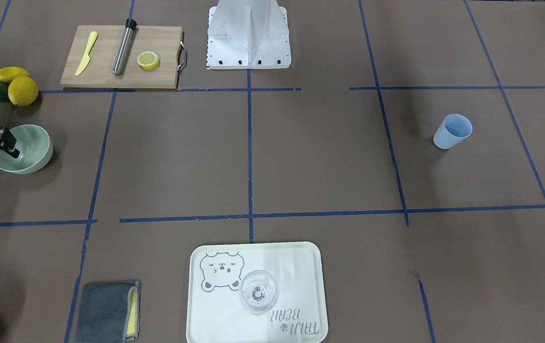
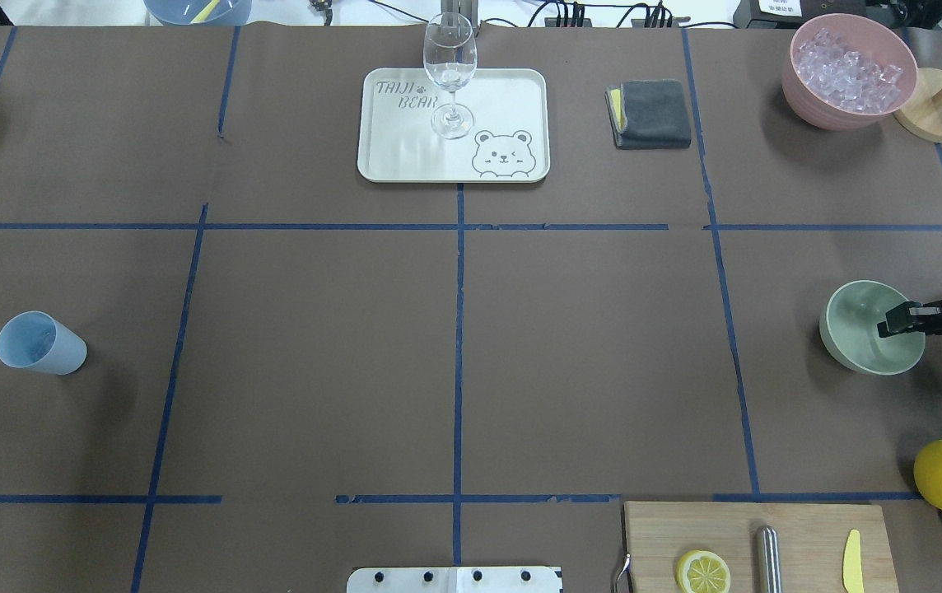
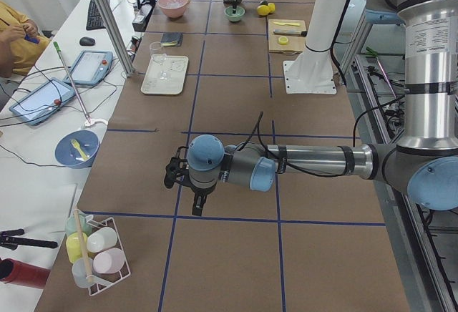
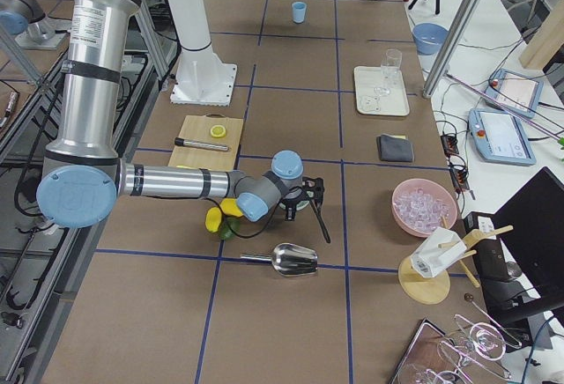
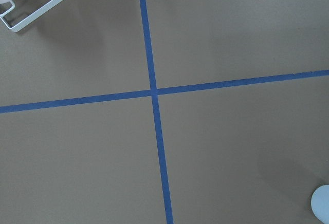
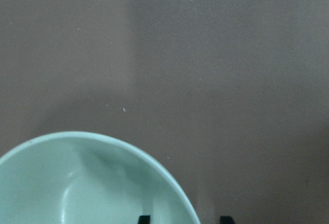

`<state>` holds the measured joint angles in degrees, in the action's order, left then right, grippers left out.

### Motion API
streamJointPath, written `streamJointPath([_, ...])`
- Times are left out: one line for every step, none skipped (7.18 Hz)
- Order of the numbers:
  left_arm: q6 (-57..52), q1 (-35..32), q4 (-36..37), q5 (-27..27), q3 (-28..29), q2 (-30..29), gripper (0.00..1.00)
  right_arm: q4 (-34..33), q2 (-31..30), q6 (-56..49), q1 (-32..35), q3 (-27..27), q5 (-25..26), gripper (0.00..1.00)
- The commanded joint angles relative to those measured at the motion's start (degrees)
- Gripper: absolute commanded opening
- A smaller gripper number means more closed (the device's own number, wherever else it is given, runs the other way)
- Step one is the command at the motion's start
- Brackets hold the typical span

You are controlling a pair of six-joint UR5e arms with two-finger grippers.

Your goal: Pour ice into bowl

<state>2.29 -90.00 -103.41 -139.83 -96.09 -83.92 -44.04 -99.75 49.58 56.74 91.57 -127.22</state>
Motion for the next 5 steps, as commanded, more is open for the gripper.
streamJointPath([0.0, 0.0, -0.3, 0.1, 0.1, 0.1, 1.00, -0.6, 1.4, 3.6, 0.1, 2.1, -1.9, 0.00])
streamJointPath([0.0, 0.0, -0.3, 0.1, 0.2, 0.1, 1.00, -0.6, 1.9, 6.8, 0.0, 5.0, -2.2, 0.00])
streamJointPath([0.0, 0.0, -0.3, 0.0, 0.1, 0.0, 1.00, -0.7, 3.6, 14.6, -1.4, 9.1, -3.4, 0.00])
streamJointPath([0.1, 0.0, -0.3, 0.0, 0.0, 0.1, 1.00, -0.7, 7.7, 25.0, -5.8, 11.2, -2.2, 0.00])
streamJointPath([0.1, 0.0, -0.3, -0.2, -0.1, 0.1, 1.00, -0.8, 14.0, 35.0, -11.5, 11.2, 1.7, 0.00])
